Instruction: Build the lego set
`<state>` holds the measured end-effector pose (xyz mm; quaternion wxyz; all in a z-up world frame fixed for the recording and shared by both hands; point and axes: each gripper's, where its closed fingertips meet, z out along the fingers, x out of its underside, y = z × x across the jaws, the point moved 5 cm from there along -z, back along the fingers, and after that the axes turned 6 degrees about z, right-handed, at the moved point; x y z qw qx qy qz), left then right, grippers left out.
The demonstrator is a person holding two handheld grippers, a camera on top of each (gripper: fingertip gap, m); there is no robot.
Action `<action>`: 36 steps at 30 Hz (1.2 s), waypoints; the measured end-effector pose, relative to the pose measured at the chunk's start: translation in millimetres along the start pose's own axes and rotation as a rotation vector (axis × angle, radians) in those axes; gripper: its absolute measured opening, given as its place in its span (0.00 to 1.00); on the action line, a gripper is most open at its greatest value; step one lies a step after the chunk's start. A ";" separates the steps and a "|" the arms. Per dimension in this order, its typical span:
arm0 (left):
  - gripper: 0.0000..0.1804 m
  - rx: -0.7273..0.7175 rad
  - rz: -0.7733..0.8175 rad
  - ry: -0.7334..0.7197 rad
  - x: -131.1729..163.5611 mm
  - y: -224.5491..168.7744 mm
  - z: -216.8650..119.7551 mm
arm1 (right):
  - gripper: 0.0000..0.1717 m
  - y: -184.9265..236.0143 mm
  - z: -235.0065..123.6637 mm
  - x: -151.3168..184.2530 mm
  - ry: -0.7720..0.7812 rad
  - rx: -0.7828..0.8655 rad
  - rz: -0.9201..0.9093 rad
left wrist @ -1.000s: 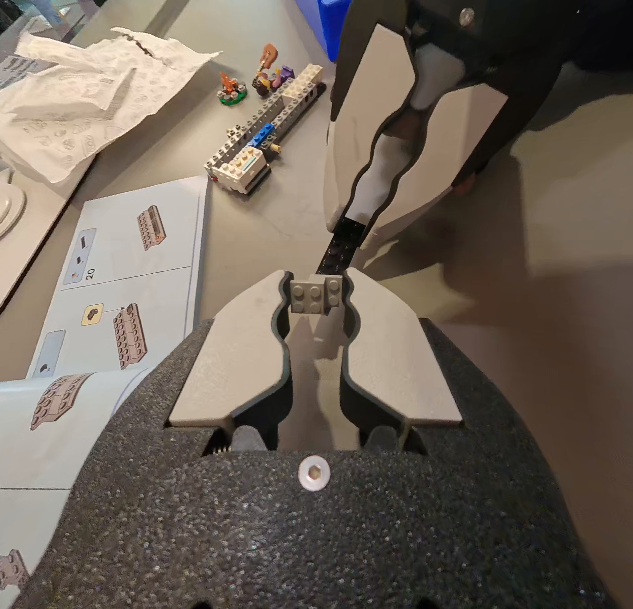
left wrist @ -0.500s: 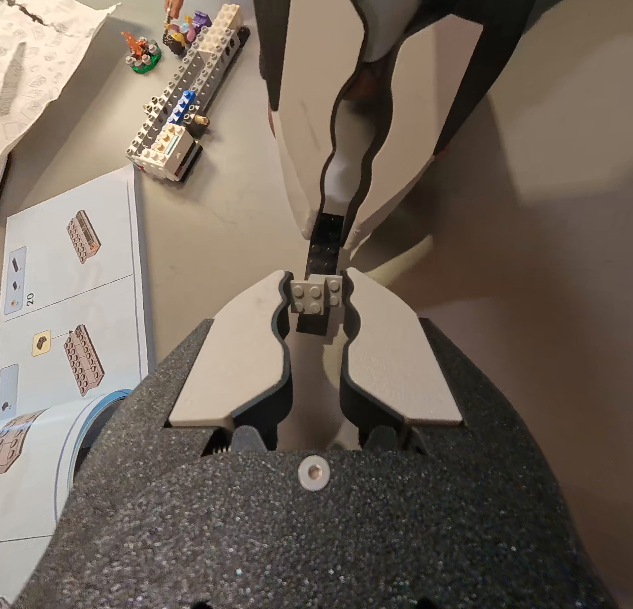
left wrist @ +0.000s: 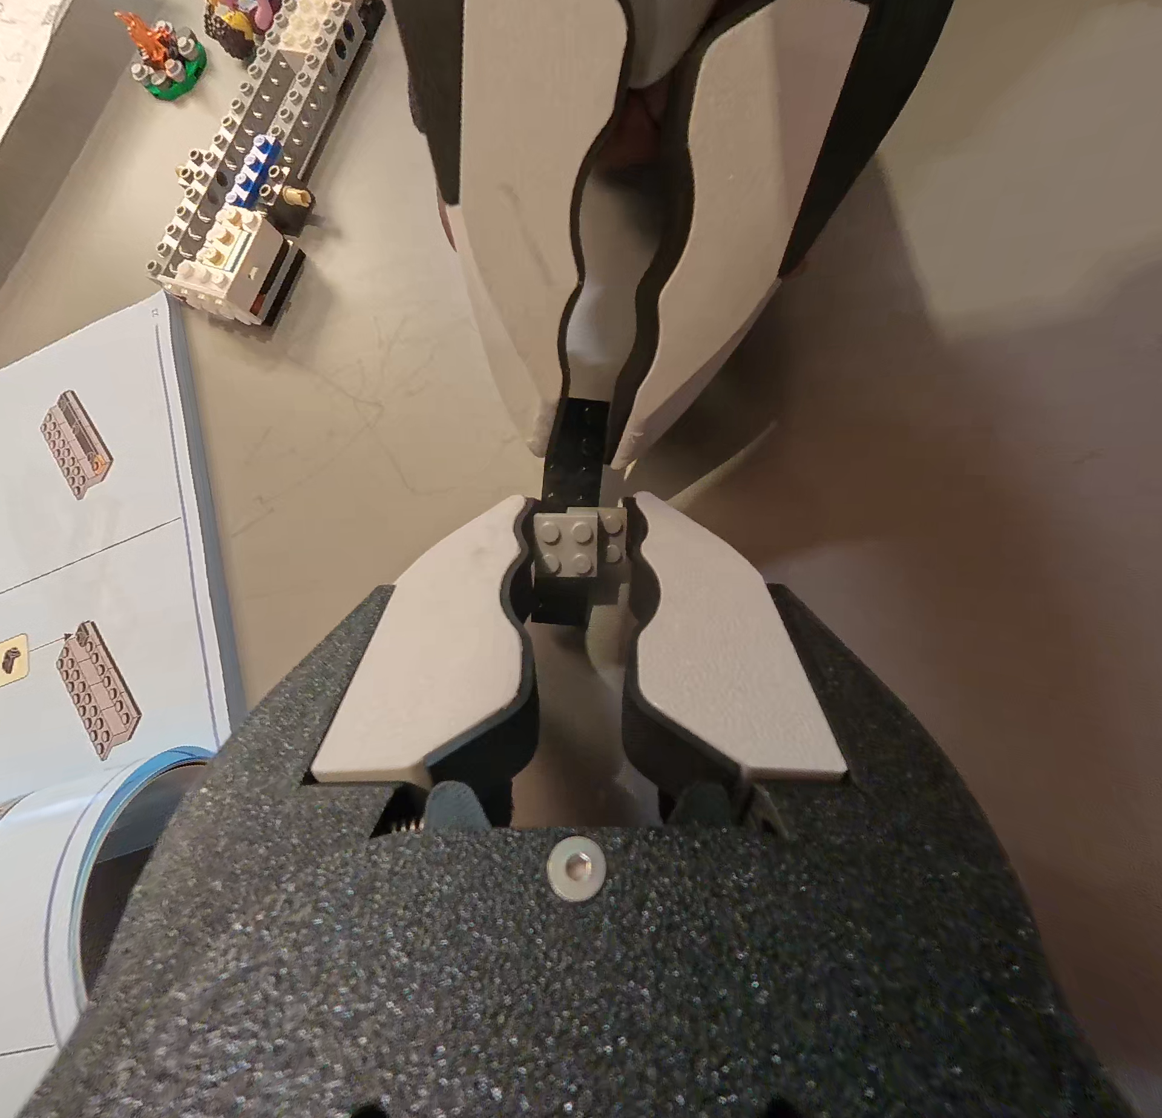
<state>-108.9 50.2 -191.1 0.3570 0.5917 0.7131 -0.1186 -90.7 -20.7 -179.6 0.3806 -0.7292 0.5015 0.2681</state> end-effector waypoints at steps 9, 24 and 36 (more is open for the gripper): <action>0.15 0.062 -0.095 -0.012 4.2 0.5 1.5 | 0.00 -10.5 -3.7 4.9 0.000 0.069 -0.015; 0.15 0.084 -0.111 -0.019 4.0 -0.6 0.3 | 0.24 -18.6 -1.4 20.7 0.118 -0.045 0.157; 0.15 -0.082 -0.292 -0.337 5.2 35.4 -45.3 | 0.24 -23.4 16.1 11.0 0.227 -0.324 0.067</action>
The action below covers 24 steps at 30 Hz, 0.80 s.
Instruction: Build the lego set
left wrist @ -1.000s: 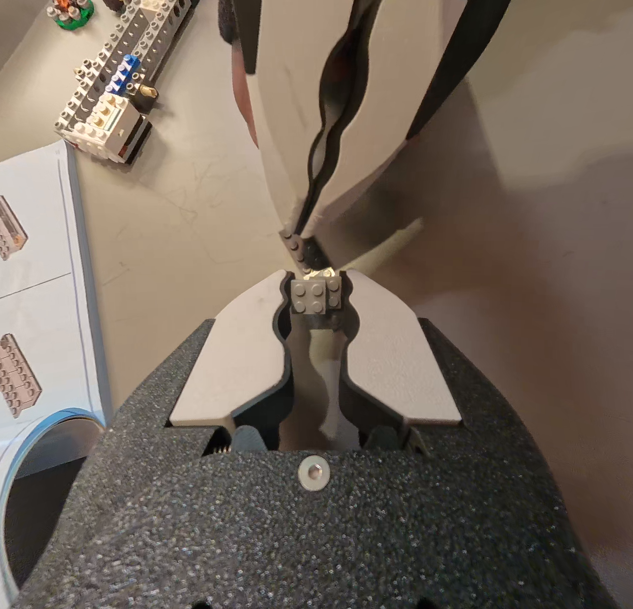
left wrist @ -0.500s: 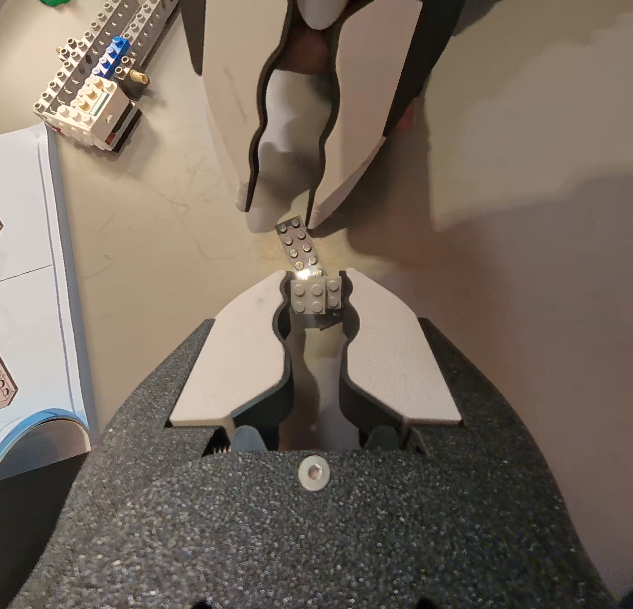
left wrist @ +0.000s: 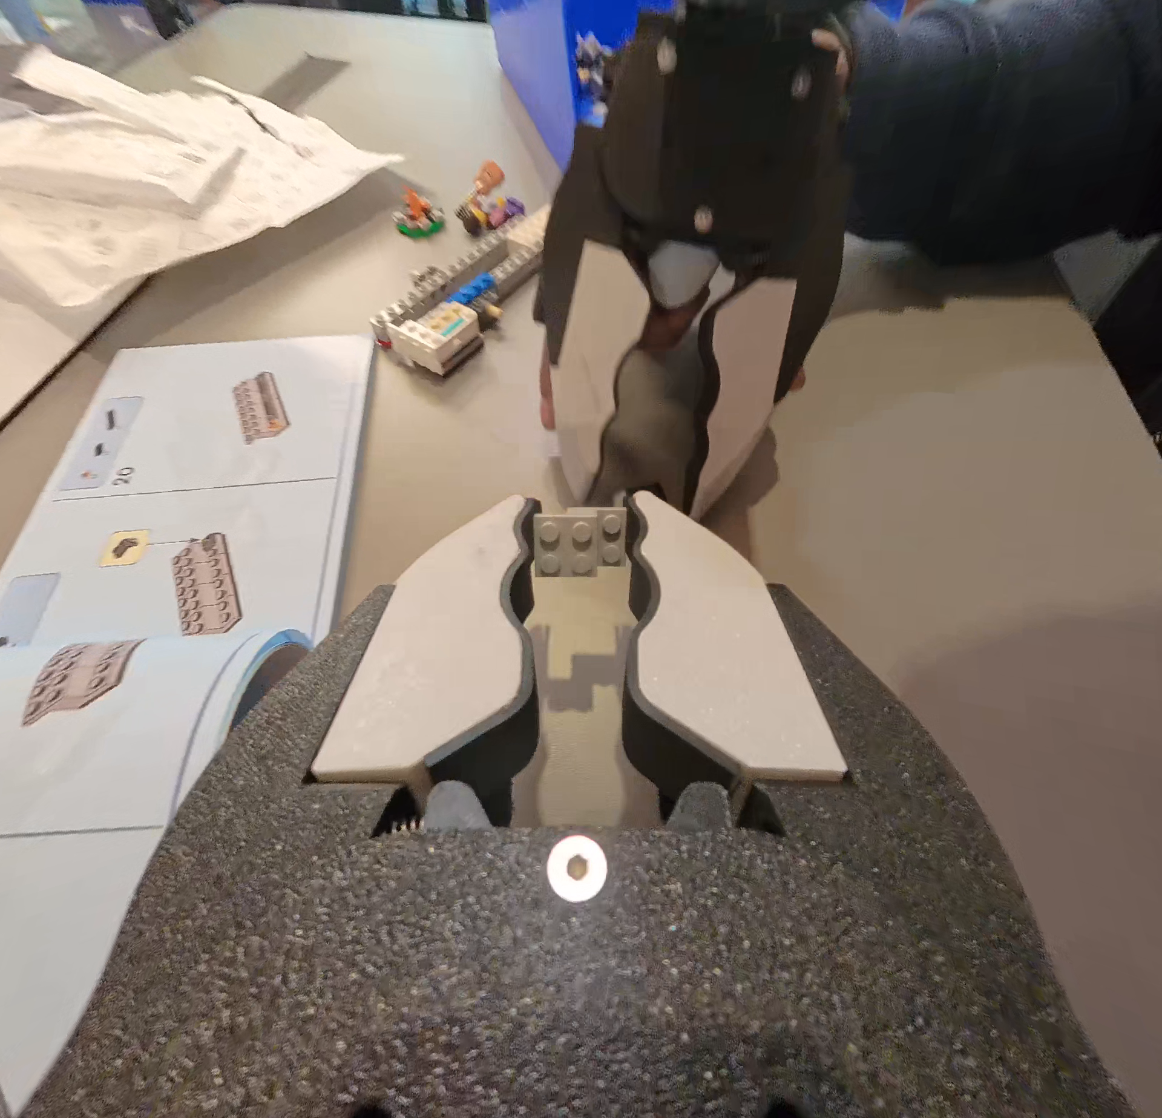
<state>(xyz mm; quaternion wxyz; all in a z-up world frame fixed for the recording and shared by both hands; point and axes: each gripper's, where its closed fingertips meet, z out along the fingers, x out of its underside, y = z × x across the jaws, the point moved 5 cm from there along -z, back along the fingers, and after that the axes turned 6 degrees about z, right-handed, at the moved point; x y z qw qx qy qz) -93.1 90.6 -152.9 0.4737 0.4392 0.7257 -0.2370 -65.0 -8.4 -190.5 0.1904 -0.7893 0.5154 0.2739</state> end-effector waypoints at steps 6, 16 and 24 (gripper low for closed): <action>0.15 -0.062 -0.105 -0.171 -6.6 16.7 -12.6 | 0.09 3.6 14.0 -14.5 0.006 -0.048 -0.027; 0.15 -0.217 -0.321 -0.359 -11.9 45.1 -28.5 | 0.09 -41.8 -10.1 -25.1 -0.330 0.420 0.072; 0.15 -0.262 -0.672 -0.689 -12.9 67.4 -31.3 | 0.09 -61.8 -34.2 -36.5 -0.479 0.798 0.161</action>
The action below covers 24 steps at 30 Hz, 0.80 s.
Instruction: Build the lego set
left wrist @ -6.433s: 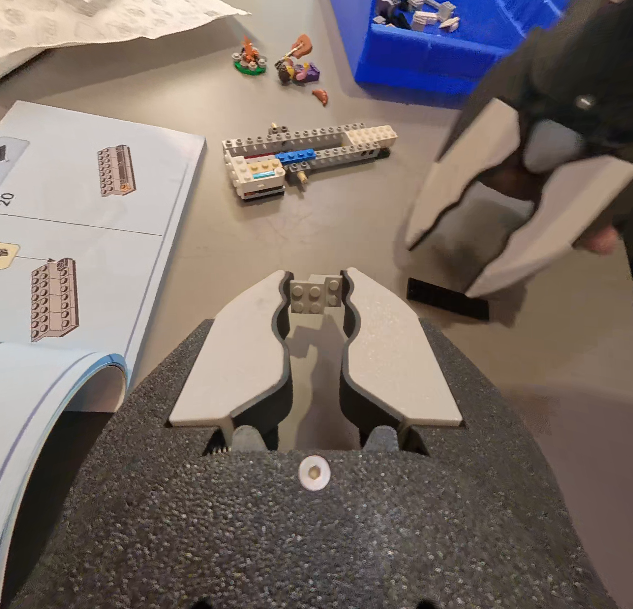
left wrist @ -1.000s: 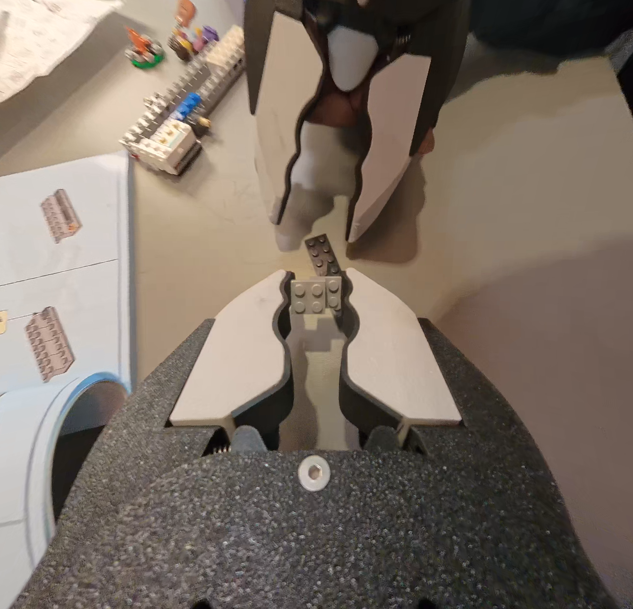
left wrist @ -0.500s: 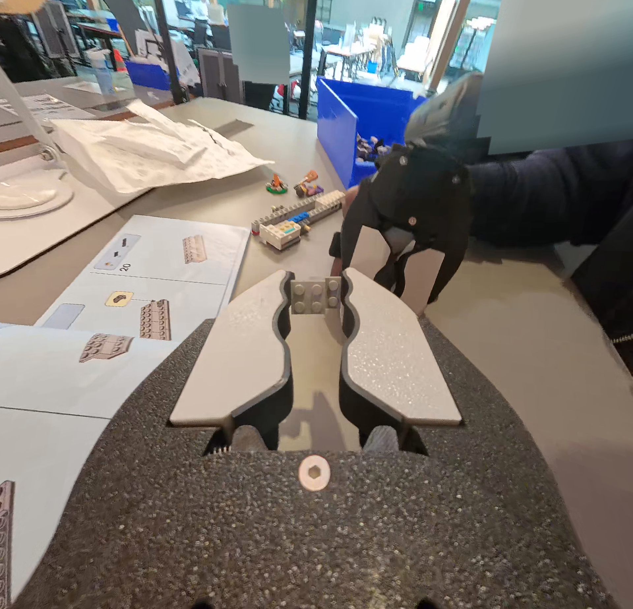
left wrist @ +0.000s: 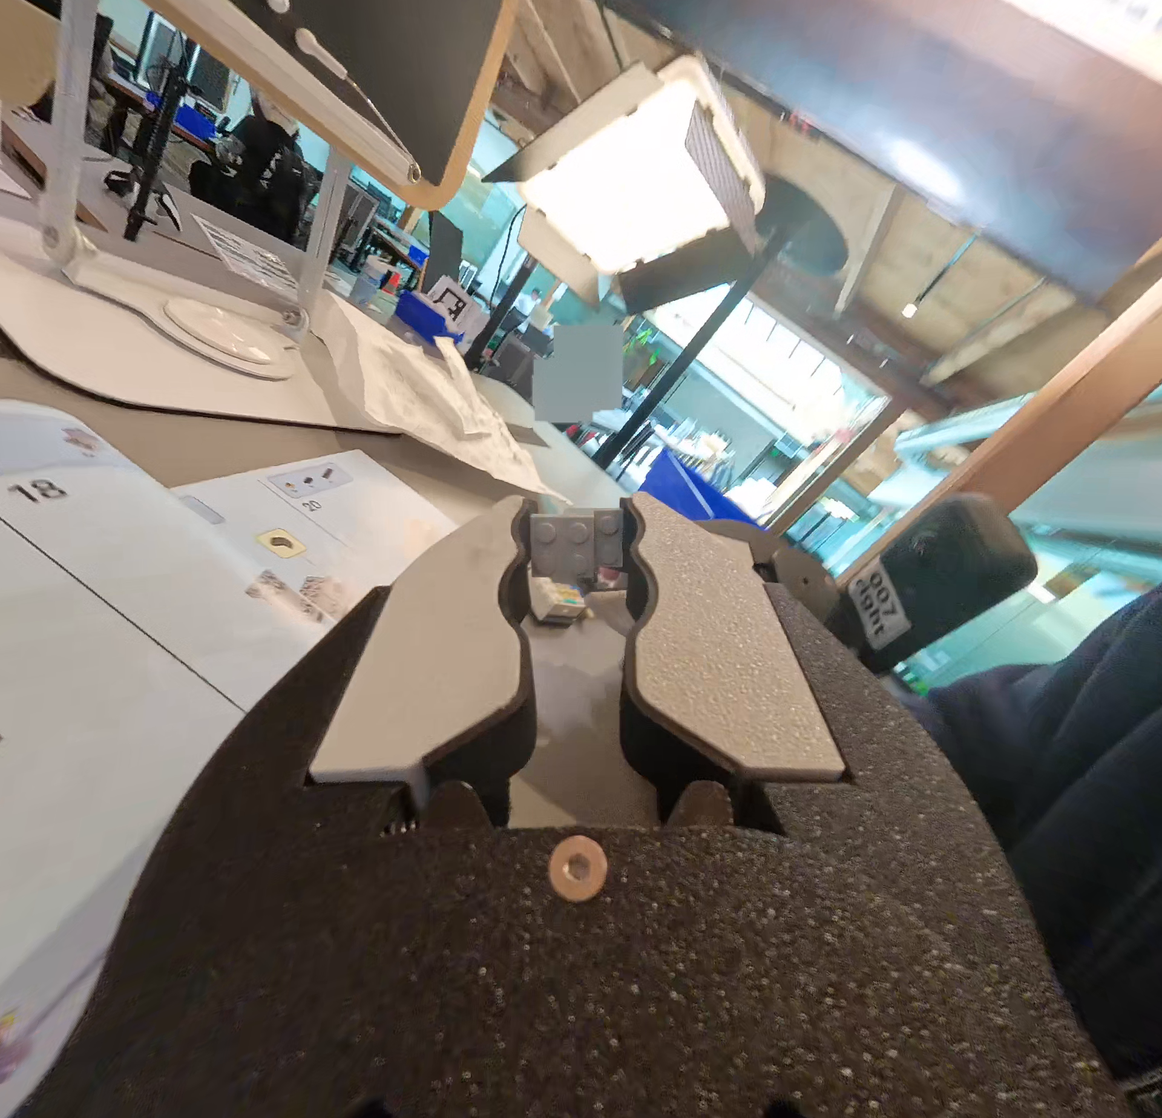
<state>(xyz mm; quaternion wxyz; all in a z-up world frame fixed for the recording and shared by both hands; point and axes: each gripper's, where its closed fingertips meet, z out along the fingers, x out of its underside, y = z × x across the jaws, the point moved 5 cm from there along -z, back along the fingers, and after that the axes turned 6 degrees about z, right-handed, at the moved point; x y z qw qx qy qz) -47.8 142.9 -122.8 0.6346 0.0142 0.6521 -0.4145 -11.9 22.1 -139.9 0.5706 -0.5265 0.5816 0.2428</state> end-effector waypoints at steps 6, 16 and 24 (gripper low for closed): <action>0.15 0.086 -0.225 -0.155 2.7 -3.6 8.8 | 0.09 2.4 -6.0 -17.6 -0.091 0.094 0.039; 0.15 0.194 -0.325 -0.226 16.1 -20.1 29.9 | 0.09 1.6 -7.8 -19.2 -0.061 0.134 0.120; 0.15 0.154 -0.267 -0.193 18.8 -23.4 31.5 | 0.09 9.4 -8.6 -21.1 -0.057 0.128 0.122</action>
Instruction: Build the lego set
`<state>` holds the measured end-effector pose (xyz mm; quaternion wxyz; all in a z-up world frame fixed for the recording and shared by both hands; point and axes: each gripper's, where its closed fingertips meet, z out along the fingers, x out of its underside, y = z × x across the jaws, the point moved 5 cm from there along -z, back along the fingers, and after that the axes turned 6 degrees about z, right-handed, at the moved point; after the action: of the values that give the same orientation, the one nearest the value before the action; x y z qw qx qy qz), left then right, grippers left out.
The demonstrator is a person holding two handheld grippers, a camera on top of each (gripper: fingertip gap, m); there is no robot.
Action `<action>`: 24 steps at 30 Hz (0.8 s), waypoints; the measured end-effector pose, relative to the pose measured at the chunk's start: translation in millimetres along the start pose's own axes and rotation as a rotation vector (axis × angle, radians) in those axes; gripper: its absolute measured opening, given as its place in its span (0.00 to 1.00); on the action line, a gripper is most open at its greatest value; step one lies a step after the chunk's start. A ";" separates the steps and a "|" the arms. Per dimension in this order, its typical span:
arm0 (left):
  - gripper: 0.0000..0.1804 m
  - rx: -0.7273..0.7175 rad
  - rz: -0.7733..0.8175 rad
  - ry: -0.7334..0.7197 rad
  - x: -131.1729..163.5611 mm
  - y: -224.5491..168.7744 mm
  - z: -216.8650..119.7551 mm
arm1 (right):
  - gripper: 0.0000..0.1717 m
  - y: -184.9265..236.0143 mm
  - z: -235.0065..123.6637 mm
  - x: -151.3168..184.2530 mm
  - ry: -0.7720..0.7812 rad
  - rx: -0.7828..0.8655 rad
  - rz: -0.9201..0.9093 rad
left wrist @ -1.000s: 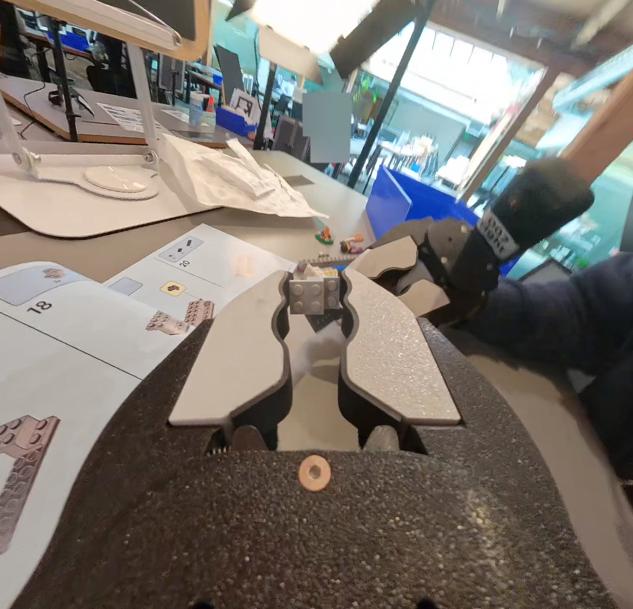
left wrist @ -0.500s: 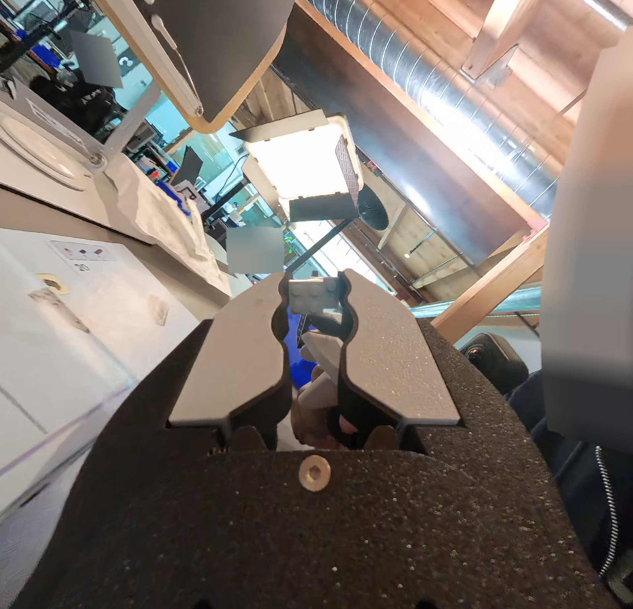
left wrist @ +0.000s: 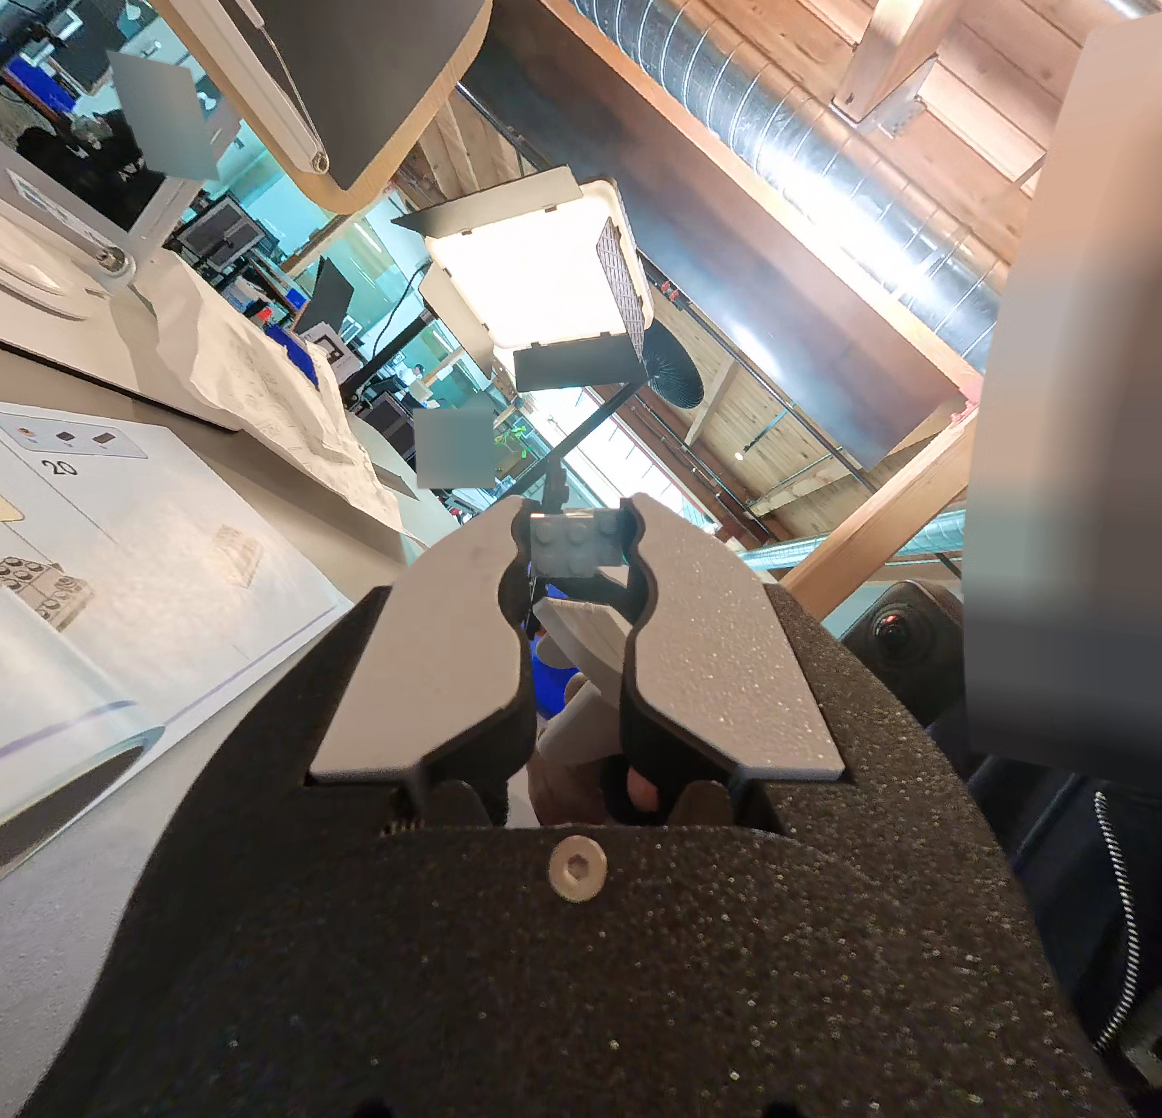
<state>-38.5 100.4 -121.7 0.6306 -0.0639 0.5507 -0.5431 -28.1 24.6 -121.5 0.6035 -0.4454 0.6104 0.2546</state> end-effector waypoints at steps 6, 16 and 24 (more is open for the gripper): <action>0.14 0.058 -0.023 0.057 1.0 -3.2 -0.9 | 0.09 1.6 3.0 2.7 0.011 -0.100 0.043; 0.14 0.133 -0.055 0.170 5.2 -6.8 -0.5 | 0.10 -1.0 4.1 2.0 -0.002 -0.275 0.177; 0.15 0.089 0.049 0.204 8.1 -8.7 1.9 | 0.08 -5.5 5.2 5.4 0.022 -0.279 0.267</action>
<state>-43.9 89.8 -120.2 0.5866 0.0330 0.5887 -0.5552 -20.2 25.1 -126.2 0.4902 -0.4426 0.6293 0.4096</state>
